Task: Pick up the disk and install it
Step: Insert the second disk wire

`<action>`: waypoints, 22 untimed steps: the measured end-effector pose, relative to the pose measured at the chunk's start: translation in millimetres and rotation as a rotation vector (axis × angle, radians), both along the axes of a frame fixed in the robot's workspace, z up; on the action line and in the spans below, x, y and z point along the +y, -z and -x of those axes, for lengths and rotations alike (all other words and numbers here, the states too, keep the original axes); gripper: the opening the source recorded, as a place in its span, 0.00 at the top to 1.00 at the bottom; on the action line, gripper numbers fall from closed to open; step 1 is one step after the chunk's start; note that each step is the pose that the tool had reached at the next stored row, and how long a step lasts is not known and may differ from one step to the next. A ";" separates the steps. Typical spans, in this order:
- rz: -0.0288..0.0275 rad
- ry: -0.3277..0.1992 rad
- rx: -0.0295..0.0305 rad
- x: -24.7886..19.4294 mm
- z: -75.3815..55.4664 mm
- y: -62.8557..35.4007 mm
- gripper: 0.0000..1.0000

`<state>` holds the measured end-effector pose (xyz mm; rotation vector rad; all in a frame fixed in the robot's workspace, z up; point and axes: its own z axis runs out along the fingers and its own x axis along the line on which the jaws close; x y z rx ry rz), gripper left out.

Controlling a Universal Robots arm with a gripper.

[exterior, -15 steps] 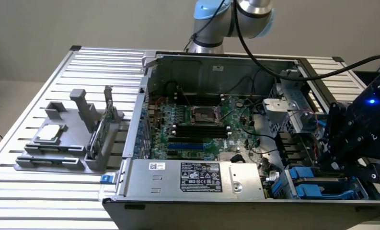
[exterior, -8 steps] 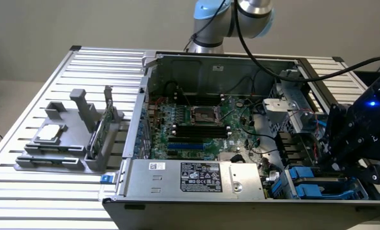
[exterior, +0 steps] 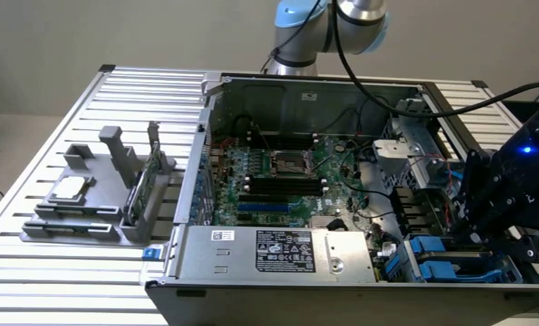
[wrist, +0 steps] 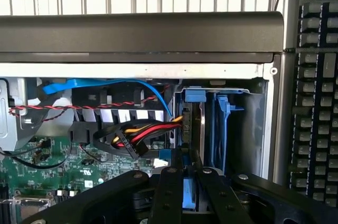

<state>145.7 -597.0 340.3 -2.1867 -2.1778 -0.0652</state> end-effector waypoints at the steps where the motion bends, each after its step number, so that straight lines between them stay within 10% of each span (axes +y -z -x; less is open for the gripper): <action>1: 0.0002 -0.001 0.0000 0.0 -0.1 0.2 0.83; 22: -0.0004 -0.008 0.0056 0.0 -2.1 -3.8 0.83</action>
